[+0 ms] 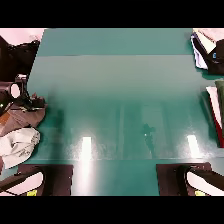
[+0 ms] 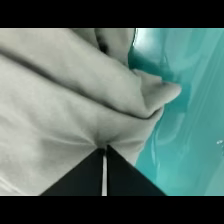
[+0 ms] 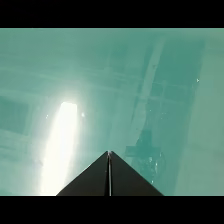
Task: Fold the shirts.
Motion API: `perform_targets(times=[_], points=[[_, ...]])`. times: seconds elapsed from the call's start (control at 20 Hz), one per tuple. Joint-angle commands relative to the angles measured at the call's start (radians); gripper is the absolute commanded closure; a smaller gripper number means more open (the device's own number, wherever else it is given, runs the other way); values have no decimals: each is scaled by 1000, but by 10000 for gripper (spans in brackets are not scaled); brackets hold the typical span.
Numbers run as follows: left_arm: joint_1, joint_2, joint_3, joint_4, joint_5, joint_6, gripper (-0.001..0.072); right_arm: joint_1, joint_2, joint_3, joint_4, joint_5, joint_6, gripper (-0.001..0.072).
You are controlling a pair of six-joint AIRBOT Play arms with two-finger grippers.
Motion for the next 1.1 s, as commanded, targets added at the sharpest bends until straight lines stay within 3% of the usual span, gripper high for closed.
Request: perform_targets(times=[0.0,0.25,0.5,0.6,0.8,1.05], points=[[2,3,27,-21,-9,-8,685,1,0,0,0,0,0,691],[-133,150,362,-157,-31,206,685,1,17,3,0,-79,0,691],[-347,212,768,-500,-193,385,685,1,77,2,0,-271,0,691],[-437,212,813,-585,-190,423,685,1,101,2,0,-331,0,691],[-574,134,809,-587,-199,436,686,1,129,2,0,-357,0,692],[-617,-102,809,-639,-168,435,685,1,129,2,0,-318,0,692]])
